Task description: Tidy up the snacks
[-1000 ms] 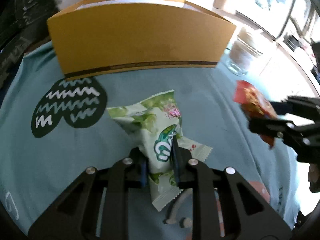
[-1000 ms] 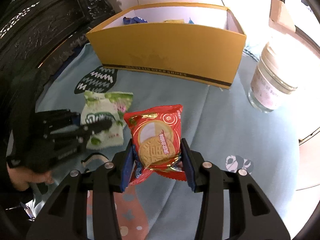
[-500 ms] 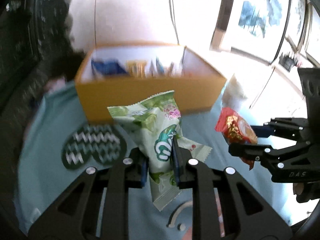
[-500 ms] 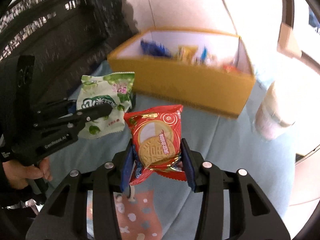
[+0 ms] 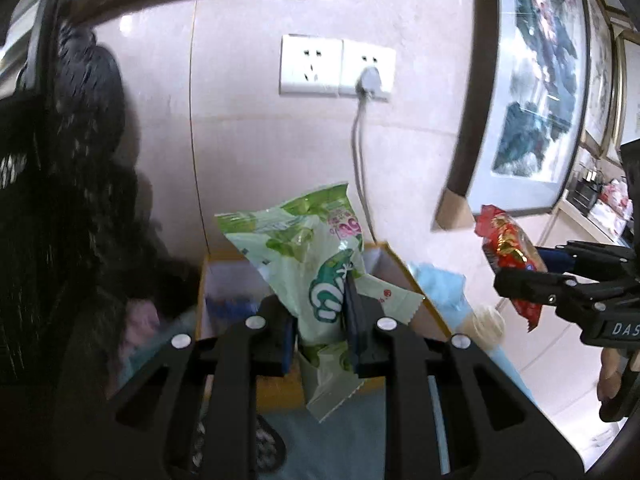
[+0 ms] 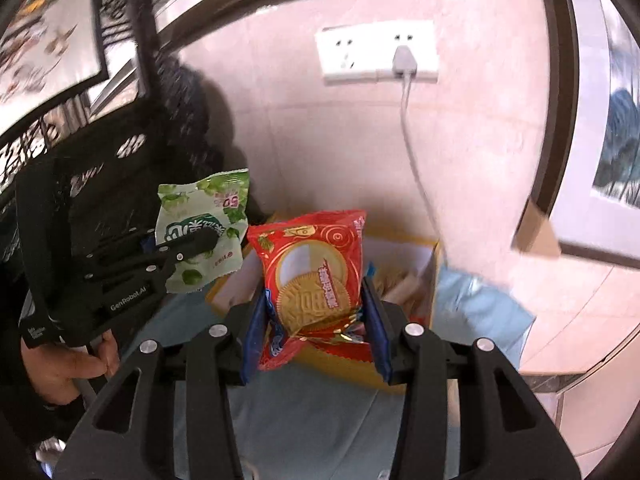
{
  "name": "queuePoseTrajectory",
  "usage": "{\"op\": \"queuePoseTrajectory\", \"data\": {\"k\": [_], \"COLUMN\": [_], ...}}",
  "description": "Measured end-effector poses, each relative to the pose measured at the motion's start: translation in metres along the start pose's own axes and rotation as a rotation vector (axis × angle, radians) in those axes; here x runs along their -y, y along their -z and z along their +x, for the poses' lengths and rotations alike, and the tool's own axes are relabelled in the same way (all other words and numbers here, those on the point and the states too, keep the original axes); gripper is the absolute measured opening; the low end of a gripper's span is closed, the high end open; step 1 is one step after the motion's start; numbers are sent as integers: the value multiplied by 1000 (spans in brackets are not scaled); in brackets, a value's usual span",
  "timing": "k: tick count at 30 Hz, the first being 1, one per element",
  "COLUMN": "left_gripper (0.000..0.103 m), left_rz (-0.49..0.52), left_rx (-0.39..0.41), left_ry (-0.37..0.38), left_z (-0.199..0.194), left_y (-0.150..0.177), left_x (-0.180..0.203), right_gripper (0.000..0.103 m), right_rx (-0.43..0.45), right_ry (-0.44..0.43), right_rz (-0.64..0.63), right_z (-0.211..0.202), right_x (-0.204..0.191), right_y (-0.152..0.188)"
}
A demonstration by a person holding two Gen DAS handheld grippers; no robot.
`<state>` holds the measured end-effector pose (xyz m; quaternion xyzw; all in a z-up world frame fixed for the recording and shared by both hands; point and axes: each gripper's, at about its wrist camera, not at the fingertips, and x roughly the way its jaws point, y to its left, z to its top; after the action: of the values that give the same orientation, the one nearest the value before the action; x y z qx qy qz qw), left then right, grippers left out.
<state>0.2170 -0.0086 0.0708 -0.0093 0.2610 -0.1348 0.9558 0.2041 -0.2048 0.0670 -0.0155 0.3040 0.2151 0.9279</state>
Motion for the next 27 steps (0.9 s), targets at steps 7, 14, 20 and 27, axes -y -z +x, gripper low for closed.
{"op": "queuePoseTrajectory", "data": {"k": [7, 14, 20, 27], "left_gripper": [101, 101, 101, 101], "left_rz": [-19, -2, -54, -78], "left_rx": [-57, -111, -103, -121], "left_ry": [-143, -183, -204, -220], "left_z": [57, 65, 28, -42], "left_y": [-26, 0, 8, 25], "left_x": [-21, -32, -28, 2], "right_gripper": [62, 65, 65, 67], "right_rx": [-64, -71, -63, -66], "right_ry": [72, 104, 107, 124], "right_rz": [51, 85, 92, 98], "right_z": [59, 65, 33, -33], "right_x": [24, 33, 17, -27], "right_y": [-31, -12, 1, 29]}}
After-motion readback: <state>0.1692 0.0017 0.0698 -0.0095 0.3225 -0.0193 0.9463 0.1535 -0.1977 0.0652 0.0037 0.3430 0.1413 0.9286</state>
